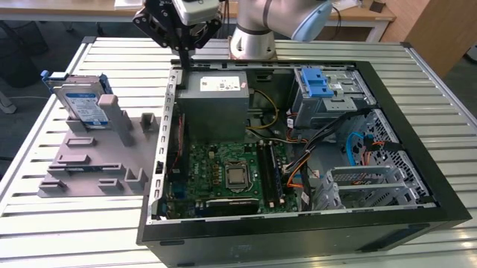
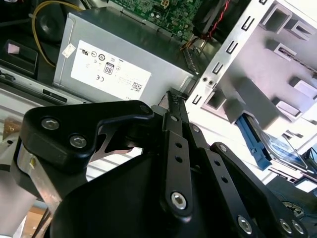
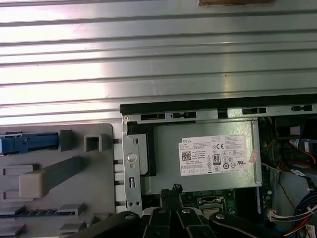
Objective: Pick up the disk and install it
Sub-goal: 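Reach for the disk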
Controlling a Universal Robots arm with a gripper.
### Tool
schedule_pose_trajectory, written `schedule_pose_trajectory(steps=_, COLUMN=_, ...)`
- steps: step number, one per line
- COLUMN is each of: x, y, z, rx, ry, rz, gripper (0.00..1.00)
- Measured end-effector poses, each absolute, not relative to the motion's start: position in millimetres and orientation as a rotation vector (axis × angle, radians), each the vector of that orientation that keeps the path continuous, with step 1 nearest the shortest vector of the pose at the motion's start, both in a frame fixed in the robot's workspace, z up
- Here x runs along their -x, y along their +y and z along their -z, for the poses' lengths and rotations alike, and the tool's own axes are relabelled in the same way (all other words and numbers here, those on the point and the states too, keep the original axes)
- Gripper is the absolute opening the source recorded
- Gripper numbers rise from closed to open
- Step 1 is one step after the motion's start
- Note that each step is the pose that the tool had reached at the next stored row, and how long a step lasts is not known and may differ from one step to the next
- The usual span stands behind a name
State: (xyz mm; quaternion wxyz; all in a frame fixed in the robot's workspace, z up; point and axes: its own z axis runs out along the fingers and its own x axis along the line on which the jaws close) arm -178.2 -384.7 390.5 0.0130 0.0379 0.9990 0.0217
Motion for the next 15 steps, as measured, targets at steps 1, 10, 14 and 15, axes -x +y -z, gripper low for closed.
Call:
schedule_pose_trajectory(steps=1, x=179.2, y=-384.5, z=-390.4, rx=-0.118, ry=3.113, rz=-0.068, gripper=0.11)
schedule_pose_trajectory(steps=10, x=189.9, y=-382.8, z=-389.8, rx=-0.118, ry=3.112, rz=-0.068, gripper=0.11)
schedule_pose_trajectory(steps=14, x=194.8, y=-381.8, z=-389.5, rx=-0.118, ry=3.112, rz=-0.068, gripper=0.11)
schedule_pose_trajectory(steps=15, x=196.0, y=-381.6, z=-389.4, rx=-0.118, ry=3.112, rz=-0.068, gripper=0.11)
